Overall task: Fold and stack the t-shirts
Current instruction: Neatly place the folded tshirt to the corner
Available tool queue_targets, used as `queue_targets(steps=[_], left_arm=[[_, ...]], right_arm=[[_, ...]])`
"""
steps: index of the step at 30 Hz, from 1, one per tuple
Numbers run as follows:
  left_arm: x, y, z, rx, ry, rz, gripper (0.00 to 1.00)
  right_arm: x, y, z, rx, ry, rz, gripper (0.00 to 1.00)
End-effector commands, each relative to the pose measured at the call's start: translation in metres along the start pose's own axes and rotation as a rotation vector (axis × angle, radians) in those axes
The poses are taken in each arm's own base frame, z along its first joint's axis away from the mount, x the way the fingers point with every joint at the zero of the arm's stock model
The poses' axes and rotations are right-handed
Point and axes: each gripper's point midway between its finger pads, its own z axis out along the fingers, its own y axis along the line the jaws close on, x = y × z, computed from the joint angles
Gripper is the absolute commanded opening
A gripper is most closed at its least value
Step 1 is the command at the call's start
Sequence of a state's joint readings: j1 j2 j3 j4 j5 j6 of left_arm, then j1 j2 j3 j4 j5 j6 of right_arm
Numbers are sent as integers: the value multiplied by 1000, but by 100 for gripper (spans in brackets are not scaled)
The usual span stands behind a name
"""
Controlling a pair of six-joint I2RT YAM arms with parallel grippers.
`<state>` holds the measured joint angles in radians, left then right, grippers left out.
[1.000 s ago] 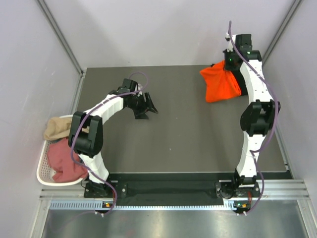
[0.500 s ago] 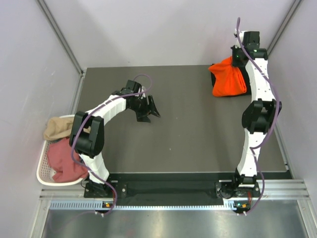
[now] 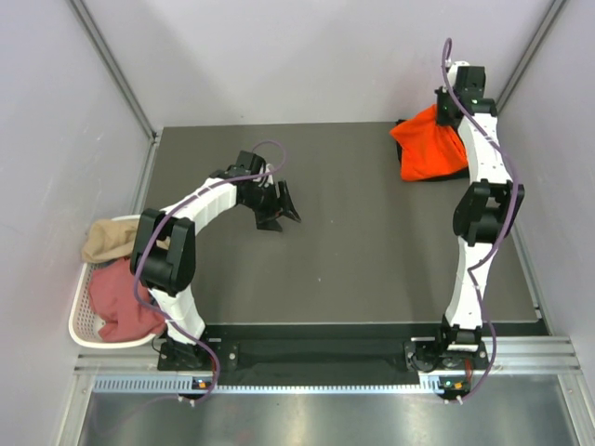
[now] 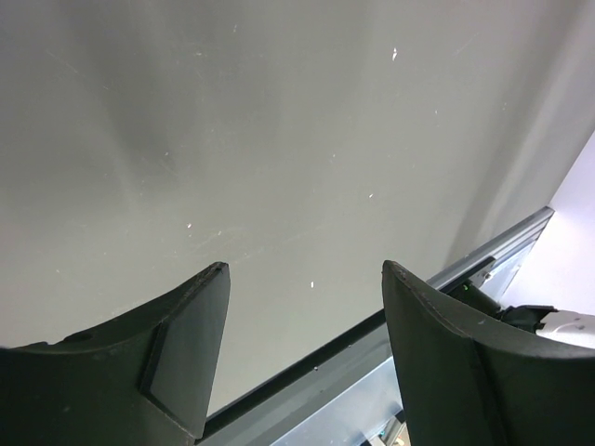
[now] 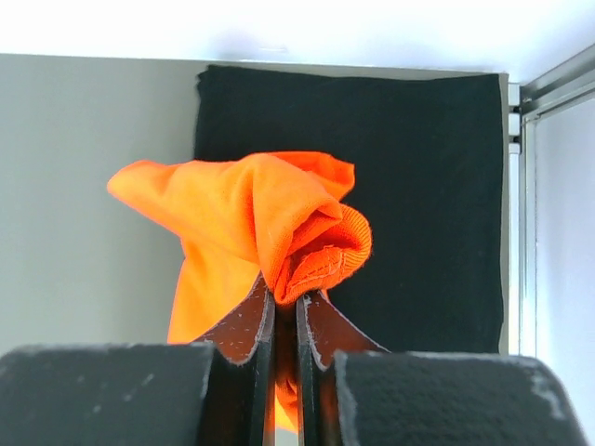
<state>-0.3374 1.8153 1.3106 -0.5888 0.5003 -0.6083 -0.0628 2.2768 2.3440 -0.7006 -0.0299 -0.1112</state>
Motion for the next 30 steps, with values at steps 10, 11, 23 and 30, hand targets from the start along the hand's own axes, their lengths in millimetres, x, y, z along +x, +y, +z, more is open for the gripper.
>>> queue_targets(steps=[10,11,23,30], left_arm=[[0,-3,4,2,32,14,71],[0,-2,6,-1,35,14,71],[0,-2,13,-11,60,-10,71],[6,-1,15,-22,74,-11,71]], right_arm=[[5,-56,52,122,-113,119,0],[5,-59,53,127,-117,127,0],[37,-96,86,240,-83,170,21],[20,-139,71,461,-149,181,53]])
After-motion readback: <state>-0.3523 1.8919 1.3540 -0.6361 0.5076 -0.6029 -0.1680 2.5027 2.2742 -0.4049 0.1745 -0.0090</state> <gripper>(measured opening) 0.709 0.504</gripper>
